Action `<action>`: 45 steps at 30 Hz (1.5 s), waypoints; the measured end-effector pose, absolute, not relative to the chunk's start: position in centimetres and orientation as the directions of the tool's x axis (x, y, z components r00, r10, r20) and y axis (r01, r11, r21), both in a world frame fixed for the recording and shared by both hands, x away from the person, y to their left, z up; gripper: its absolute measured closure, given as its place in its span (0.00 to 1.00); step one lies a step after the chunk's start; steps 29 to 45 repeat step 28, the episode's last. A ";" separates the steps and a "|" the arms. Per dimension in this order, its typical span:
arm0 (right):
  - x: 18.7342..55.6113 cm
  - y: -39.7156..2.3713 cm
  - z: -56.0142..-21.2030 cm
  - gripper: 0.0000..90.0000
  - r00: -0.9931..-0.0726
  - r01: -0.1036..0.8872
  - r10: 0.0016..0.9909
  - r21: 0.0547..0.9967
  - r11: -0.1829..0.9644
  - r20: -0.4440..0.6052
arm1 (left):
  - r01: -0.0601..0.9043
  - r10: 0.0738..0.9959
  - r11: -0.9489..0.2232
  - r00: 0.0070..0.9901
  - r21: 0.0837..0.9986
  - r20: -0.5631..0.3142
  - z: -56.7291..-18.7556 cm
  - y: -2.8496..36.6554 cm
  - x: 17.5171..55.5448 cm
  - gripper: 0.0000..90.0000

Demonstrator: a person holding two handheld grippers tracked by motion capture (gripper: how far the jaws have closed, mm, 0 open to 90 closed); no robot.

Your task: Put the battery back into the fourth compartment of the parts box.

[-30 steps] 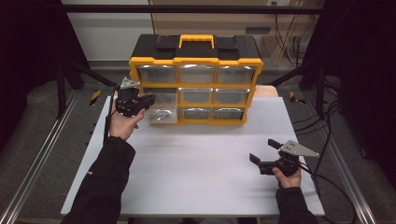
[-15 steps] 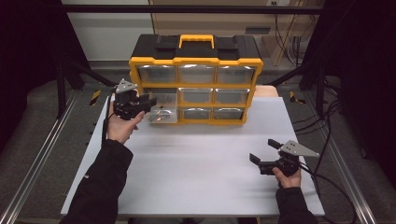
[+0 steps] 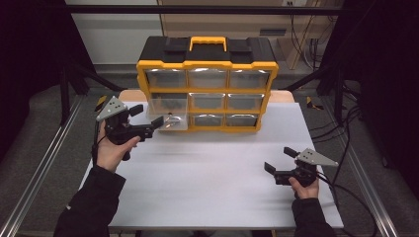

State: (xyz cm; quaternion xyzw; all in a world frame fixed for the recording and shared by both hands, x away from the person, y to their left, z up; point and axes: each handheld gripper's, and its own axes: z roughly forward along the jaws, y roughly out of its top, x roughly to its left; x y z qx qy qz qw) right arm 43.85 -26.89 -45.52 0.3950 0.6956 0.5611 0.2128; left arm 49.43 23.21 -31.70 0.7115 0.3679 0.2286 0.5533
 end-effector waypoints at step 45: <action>43.8 -26.8 -45.7 0.00 -0.597 0.319 0.790 0.944 0.078 0.137 | 0.361 0.763 -0.136 0.632 0.922 -0.136 -42.3 26.2 46.1 0.00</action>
